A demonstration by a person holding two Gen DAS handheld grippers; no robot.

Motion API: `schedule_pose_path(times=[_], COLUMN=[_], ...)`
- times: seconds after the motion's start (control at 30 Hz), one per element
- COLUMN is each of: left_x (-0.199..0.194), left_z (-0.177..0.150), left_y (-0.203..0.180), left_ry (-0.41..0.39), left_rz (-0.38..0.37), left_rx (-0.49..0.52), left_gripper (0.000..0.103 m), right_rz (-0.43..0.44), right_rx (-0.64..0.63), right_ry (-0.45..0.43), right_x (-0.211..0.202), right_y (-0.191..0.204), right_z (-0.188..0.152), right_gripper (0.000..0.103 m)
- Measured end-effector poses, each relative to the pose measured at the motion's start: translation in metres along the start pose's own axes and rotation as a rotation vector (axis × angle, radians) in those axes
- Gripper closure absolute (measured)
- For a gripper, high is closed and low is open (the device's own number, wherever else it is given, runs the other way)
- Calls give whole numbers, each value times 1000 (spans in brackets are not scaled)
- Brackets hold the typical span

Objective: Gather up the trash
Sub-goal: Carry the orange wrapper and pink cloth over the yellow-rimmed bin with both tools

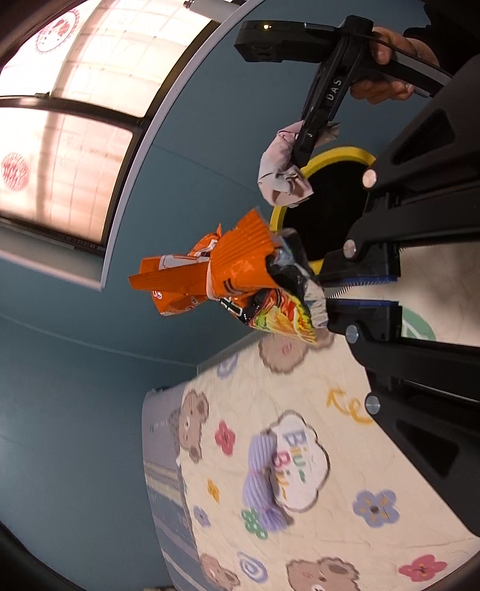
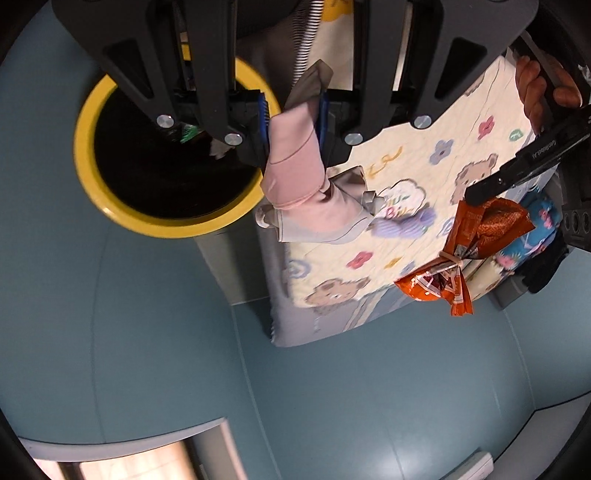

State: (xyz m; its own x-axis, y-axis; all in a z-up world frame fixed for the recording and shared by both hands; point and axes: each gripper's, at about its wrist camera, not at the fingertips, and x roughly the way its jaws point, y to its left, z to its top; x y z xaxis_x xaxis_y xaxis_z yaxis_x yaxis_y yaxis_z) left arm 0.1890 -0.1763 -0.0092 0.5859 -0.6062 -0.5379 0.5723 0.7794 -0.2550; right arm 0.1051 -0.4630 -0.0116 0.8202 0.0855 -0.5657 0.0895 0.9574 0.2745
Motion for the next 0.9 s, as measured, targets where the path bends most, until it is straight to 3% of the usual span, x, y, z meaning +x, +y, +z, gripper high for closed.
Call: schedule_pose_path(times=[0.37, 0.9], left_x=[58, 169], left_z=[17, 15], left_y=[-43, -73], left_ry=[57, 233], left_rz=[-58, -123], left_rx=[62, 57], left_gripper=[98, 98], right_rz=[-125, -223], right_rx=[77, 175], right_ry=[-55, -2], right_x=[-14, 24], right_y=[-54, -113], right_z=[12, 5], right_gripper=[84, 83])
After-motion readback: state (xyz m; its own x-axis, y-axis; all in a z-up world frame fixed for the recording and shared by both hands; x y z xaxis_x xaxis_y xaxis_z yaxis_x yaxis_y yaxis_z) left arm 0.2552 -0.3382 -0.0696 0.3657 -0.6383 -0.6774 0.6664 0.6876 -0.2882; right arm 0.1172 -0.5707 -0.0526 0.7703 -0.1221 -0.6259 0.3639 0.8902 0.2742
